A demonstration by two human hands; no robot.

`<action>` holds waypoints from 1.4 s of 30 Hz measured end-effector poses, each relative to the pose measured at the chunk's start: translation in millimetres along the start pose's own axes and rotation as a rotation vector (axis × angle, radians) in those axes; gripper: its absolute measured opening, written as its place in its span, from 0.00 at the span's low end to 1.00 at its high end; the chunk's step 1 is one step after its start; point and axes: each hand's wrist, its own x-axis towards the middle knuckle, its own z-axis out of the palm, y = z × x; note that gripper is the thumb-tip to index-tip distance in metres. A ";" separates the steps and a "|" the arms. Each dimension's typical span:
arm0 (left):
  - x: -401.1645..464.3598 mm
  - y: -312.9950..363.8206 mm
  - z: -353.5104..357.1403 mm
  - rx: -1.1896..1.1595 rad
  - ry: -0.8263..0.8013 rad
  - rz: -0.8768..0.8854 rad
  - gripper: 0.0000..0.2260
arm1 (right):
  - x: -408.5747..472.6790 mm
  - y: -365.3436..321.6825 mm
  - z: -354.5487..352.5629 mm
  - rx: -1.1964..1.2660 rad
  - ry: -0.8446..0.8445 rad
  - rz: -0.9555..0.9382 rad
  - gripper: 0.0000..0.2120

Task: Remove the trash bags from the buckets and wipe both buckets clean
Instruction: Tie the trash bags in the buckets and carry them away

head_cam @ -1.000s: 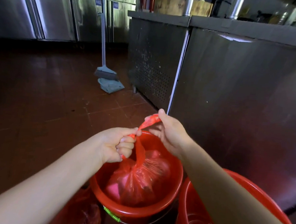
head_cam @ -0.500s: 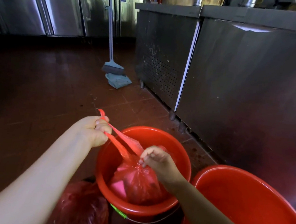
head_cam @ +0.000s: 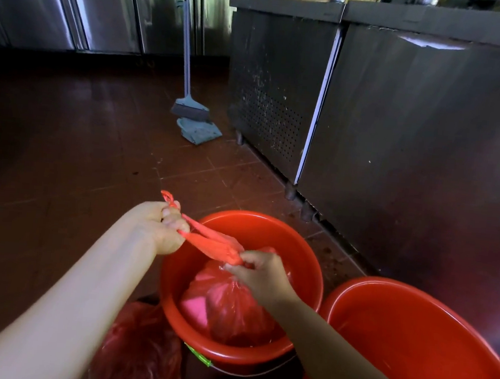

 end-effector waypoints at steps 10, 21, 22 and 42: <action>14.5 -27.3 -51.0 -0.063 -0.215 0.111 0.12 | -0.6 -1.0 -7.0 0.953 0.111 0.321 0.06; 20.4 -58.4 -76.8 0.470 -0.051 0.062 0.16 | -7.8 3.0 -6.2 0.895 0.004 0.405 0.14; 25.6 -56.6 -76.5 0.579 -0.003 0.178 0.16 | -11.2 3.0 -6.8 0.863 -0.041 0.391 0.14; 37.1 -82.3 -47.8 1.440 -0.602 0.780 0.15 | -19.3 11.2 -17.5 0.369 0.094 -0.144 0.14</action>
